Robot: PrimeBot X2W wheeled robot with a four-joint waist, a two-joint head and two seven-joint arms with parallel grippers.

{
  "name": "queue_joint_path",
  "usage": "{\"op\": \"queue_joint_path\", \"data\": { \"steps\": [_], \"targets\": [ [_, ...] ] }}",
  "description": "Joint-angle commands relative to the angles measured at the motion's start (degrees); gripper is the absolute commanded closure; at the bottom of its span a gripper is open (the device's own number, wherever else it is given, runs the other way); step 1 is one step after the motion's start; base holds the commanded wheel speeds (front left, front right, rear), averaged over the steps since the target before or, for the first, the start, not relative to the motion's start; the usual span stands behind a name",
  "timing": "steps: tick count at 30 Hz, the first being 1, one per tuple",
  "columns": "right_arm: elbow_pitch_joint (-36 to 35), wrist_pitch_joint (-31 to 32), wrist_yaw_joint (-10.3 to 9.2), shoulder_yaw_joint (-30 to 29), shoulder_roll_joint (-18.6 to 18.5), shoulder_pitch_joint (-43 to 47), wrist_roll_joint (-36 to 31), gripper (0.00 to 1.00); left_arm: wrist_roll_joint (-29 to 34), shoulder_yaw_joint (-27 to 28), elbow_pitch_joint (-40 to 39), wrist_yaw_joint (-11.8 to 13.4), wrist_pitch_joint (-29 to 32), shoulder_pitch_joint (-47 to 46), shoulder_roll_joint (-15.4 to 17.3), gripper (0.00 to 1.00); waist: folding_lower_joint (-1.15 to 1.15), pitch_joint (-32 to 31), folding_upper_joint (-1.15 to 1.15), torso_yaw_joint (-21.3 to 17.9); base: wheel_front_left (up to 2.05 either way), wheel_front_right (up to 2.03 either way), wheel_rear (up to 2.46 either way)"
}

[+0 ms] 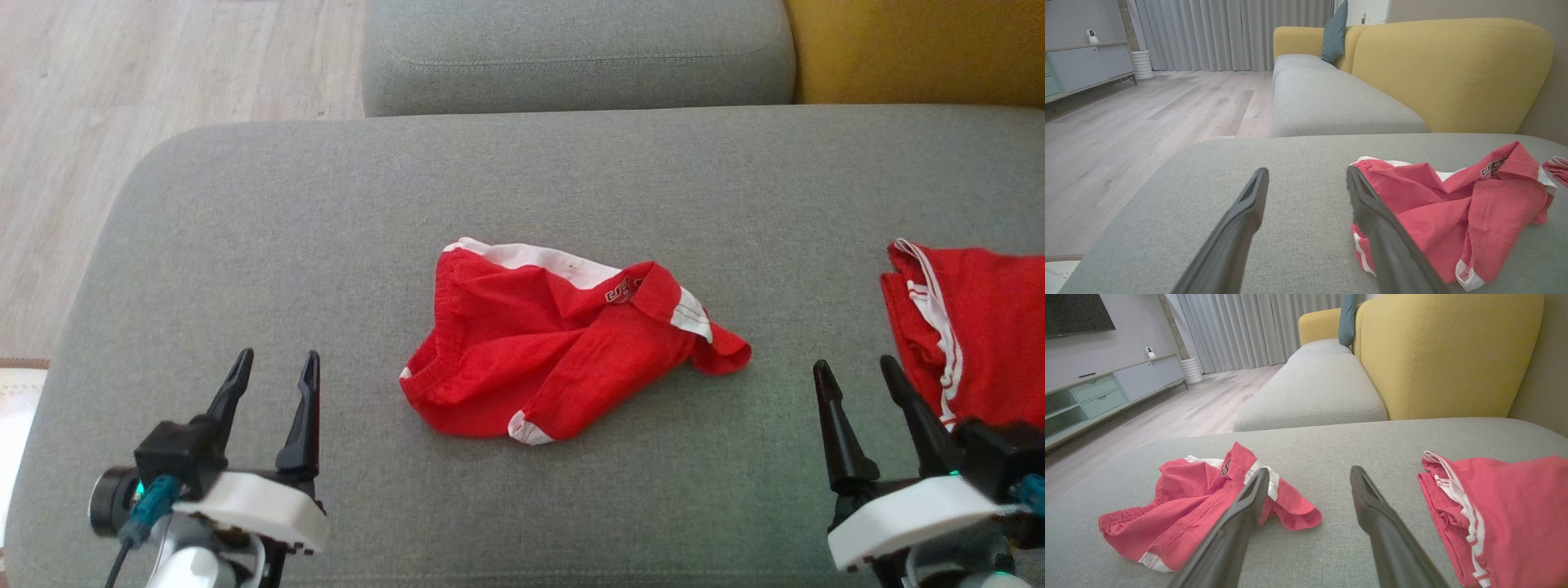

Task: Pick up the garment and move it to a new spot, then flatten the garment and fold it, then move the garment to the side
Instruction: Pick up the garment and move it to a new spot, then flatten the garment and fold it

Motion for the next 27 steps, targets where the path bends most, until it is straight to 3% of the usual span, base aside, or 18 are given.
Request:
{"op": "queue_joint_path", "data": {
  "steps": [1, 17, 21, 27],
  "targets": [
    [-2.42, -0.02, 0.22, 0.94, -0.36, -1.08, 0.18, 0.00, 0.38, 2.23, -2.08, 0.54, -0.25, -2.12, 1.73, 0.00, 0.00, 0.04, 0.00, 0.00, 0.00, 0.00, 0.00],
    [-3.01, 0.16, 0.22, 0.80, -0.36, -1.45, 0.58, 0.00, 0.56, 1.38, -2.05, 0.36, -0.18, -3.41, 2.11, 0.00, 0.00, 1.34, 0.00, -0.17, 0.00, 0.00, 0.00],
    [-3.24, -0.04, 0.22, 0.97, -0.36, -2.29, 0.61, 0.00, 0.87, -0.55, -1.25, -1.39, 1.20, -7.00, 1.28, 0.00, 0.00, 3.20, 0.00, -0.31, 0.00, 0.00, 0.00],
    [-3.58, 0.02, 0.22, 1.94, -0.36, -4.54, 0.46, 0.00, -0.62, -4.92, 4.18, -6.59, 8.02, -16.66, -2.14, 0.00, 0.00, 7.62, 0.00, -1.83, 0.00, 0.00, 0.00]
  ]
}}
